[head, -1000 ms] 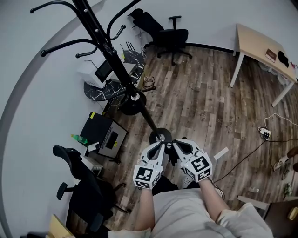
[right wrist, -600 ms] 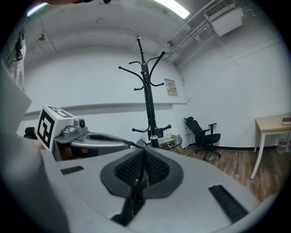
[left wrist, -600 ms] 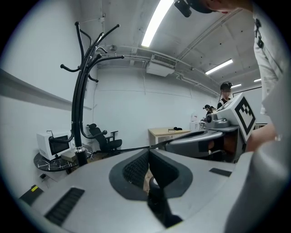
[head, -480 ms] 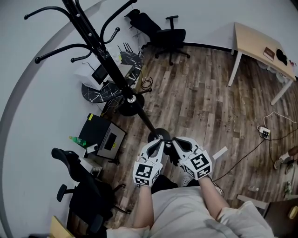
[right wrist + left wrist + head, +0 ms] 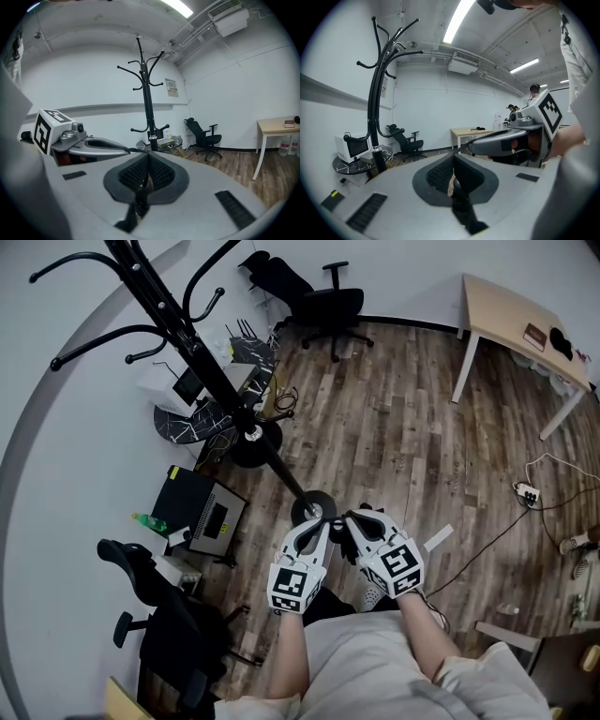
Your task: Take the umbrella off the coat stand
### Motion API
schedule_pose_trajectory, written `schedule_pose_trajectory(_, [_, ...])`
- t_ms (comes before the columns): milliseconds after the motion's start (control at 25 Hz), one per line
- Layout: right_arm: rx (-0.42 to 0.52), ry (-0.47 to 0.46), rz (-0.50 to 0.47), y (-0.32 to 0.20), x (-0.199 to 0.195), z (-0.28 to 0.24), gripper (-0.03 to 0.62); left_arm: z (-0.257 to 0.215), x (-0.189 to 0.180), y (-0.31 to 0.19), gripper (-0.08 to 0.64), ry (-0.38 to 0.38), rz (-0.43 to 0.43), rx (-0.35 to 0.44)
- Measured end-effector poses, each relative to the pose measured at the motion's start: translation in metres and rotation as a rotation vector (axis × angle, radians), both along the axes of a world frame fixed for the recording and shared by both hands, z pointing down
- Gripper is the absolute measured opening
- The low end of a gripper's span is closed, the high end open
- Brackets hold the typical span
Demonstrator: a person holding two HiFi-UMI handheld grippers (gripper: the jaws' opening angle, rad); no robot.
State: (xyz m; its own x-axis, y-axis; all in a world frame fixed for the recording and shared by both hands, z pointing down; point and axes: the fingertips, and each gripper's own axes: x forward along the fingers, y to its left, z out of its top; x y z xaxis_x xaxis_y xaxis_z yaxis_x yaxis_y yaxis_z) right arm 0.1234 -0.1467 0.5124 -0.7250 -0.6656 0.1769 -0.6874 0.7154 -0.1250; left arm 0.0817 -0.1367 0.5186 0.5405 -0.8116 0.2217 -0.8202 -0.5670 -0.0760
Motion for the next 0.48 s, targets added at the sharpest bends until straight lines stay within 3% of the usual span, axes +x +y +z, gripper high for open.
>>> schedule_pose_trajectory(480, [-0.011,0.009,-0.002,0.016,0.0,0.006,0.008,0.007,0.004,0.017,0.023,0.008,0.025,-0.01])
